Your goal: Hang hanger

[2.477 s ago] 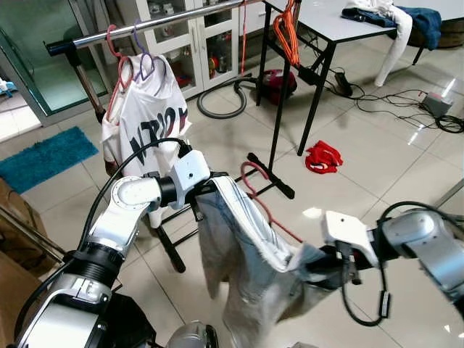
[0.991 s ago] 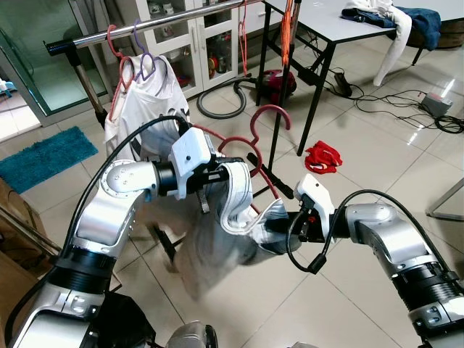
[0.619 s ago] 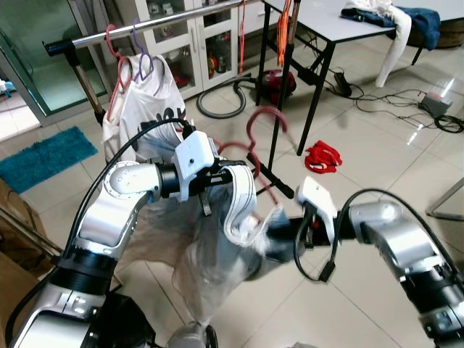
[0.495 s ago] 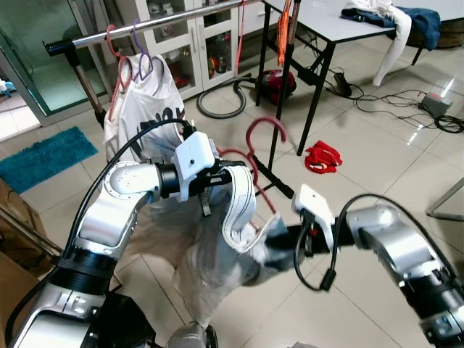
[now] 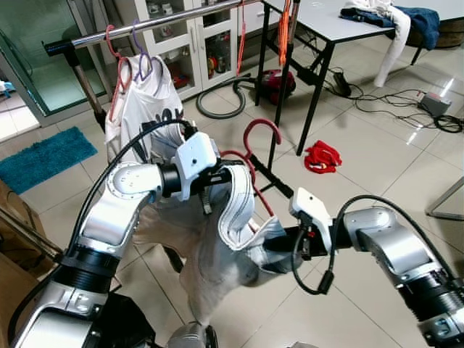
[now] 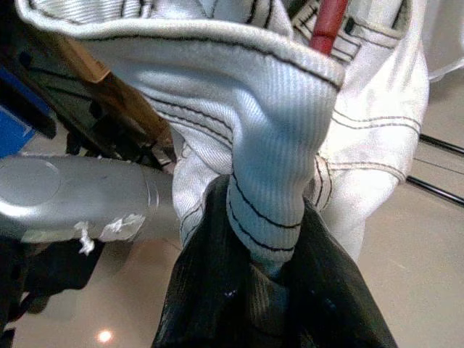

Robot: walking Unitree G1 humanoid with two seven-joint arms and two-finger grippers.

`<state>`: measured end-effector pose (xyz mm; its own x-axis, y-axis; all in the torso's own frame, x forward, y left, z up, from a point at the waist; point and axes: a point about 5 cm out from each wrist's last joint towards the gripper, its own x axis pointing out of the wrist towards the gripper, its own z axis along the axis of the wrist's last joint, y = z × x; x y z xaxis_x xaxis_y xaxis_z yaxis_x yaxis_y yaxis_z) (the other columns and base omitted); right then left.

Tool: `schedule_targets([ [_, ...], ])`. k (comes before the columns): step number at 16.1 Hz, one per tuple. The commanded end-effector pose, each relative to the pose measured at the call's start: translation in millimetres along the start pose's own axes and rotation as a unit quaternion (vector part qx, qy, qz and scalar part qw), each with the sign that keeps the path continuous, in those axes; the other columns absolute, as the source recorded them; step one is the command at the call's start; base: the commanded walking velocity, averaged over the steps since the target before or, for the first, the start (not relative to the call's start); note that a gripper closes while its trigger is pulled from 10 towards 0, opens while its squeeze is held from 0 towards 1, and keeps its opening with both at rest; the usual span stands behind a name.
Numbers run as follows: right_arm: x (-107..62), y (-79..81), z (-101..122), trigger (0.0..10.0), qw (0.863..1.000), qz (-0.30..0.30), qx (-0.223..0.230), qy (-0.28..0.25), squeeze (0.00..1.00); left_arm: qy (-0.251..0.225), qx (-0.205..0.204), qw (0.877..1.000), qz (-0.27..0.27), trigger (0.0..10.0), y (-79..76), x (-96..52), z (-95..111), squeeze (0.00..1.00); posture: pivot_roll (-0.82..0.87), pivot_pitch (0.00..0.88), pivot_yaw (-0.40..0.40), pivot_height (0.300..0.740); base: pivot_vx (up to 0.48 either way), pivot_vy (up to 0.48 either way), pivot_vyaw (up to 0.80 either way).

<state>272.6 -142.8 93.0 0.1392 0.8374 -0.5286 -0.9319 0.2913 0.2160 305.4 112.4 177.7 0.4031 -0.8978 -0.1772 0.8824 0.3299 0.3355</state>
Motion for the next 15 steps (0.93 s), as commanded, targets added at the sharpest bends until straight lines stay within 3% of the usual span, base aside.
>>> schedule_targets([
  [1,5.1,-2.2,24.0,10.0,0.999,-0.005,-0.043,-0.029,0.00,-0.041,0.013,0.998,-0.050,10.0,-15.1,14.7,16.6,0.00,-0.09,0.000,0.068,0.740,0.000,0.000,0.00],
  [6,16.1,-1.1,21.1,10.0,0.999,0.002,-0.042,-0.010,0.00,-0.079,0.015,0.996,-0.048,10.0,-17.8,22.7,33.5,0.00,-0.08,0.000,0.069,0.740,0.000,0.000,0.00],
  [14,12.6,-1.5,23.0,10.0,0.999,0.000,-0.042,-0.027,0.00,-0.027,0.016,0.999,-0.003,10.0,-6.7,16.9,8.2,0.00,-0.09,0.000,0.067,0.740,0.000,0.000,0.00],
  [15,9.9,-2.3,21.8,10.0,0.999,-0.002,-0.039,-0.028,0.00,-0.025,0.012,1.000,0.003,10.0,-4.9,15.6,5.9,0.43,-0.09,0.000,0.066,0.740,0.000,0.000,0.00],
])
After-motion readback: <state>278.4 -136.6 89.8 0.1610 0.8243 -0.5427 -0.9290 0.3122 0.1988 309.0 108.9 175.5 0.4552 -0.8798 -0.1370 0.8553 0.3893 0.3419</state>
